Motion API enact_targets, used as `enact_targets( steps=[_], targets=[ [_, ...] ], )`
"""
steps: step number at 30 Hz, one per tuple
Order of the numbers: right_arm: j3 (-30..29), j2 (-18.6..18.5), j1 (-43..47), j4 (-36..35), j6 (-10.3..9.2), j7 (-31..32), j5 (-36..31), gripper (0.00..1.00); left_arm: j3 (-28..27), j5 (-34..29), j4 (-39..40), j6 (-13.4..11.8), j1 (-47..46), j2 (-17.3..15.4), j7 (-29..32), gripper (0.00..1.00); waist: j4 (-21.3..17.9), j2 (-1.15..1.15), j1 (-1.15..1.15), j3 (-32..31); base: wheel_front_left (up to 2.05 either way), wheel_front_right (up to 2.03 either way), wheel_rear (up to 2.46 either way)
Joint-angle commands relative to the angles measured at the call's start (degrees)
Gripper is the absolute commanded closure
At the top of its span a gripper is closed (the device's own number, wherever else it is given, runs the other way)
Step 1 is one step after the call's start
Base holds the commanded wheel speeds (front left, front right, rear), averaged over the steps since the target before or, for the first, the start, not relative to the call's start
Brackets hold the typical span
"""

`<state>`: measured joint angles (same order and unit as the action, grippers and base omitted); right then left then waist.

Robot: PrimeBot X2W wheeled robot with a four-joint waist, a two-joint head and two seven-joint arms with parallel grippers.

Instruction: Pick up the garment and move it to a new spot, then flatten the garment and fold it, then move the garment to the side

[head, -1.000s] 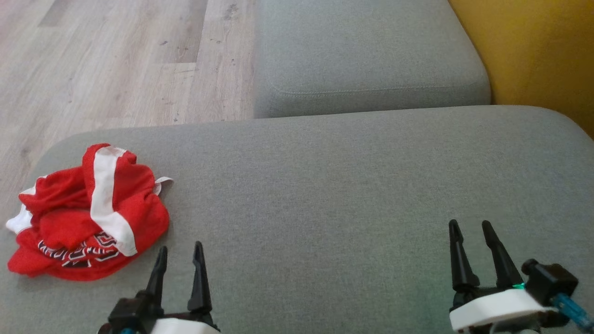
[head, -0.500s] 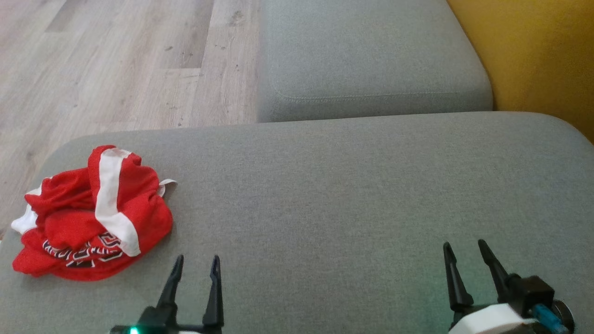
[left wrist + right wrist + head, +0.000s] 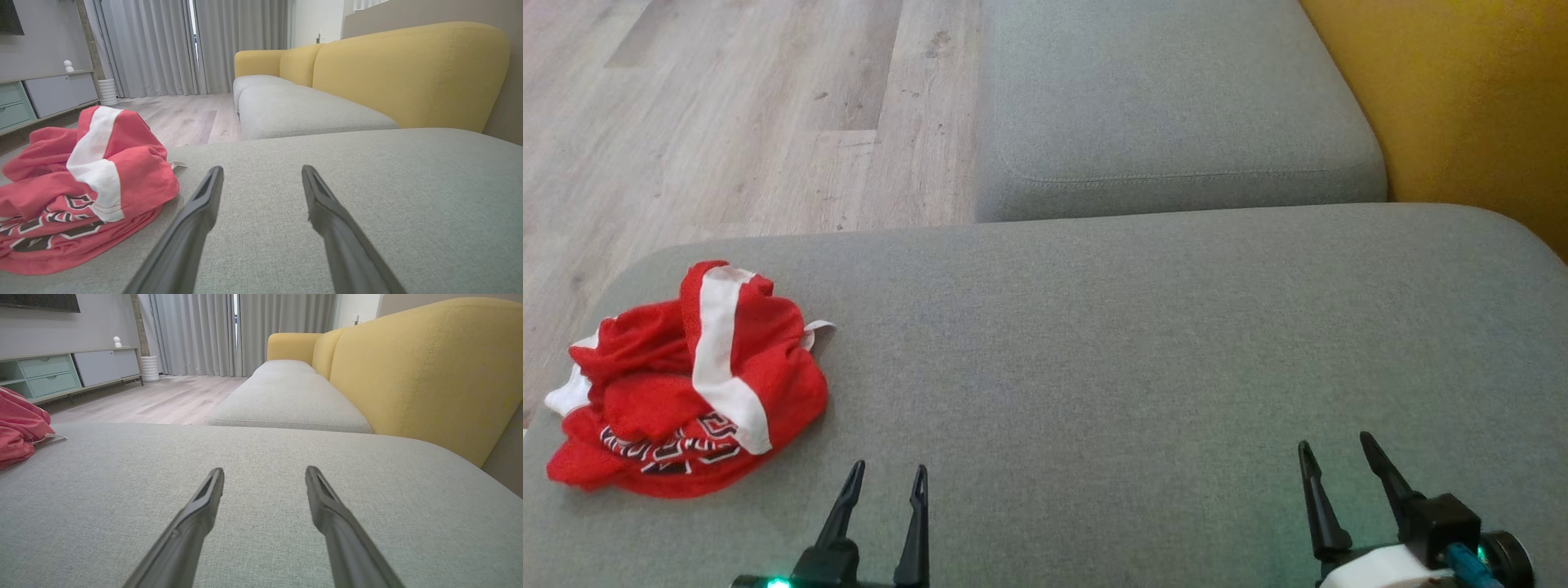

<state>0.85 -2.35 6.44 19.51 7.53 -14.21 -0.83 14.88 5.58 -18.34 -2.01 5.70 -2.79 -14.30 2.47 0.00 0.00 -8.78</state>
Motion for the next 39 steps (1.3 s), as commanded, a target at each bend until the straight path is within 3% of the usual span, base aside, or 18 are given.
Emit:
enact_targets(
  steps=[1, 9, 15, 39],
  targets=[
    [0.9, -0.5, -2.9, -1.7, -0.04, -0.8, 0.2, 0.00, -1.5, 0.3, 1.5, -0.3, -3.8, -0.1, -0.7, 0.00, 0.0, 0.00, 0.00, 0.0, 0.00, 0.00, 0.00],
    [0.5, -0.5, -2.8, -1.8, -0.04, -0.8, 0.6, 0.00, -1.6, 0.7, 0.7, -0.3, -4.0, -0.1, -0.7, 0.00, 0.6, 0.00, 0.00, -0.1, 0.00, 0.00, 0.00],
    [0.4, -0.5, -2.4, -1.5, -0.04, -0.8, 1.2, 0.00, -2.4, 0.8, 1.0, -0.7, -4.5, -0.2, -0.7, 0.00, 3.1, 0.00, 0.00, 0.4, 0.00, 0.00, 0.00],
    [4.6, -0.5, -5.0, -3.1, -0.04, -0.8, 6.2, 0.00, -7.8, 0.6, 5.0, -2.4, -5.5, -1.7, -0.7, 0.00, 22.2, 0.00, 0.00, 4.0, 0.00, 0.00, 0.00]
  ],
)
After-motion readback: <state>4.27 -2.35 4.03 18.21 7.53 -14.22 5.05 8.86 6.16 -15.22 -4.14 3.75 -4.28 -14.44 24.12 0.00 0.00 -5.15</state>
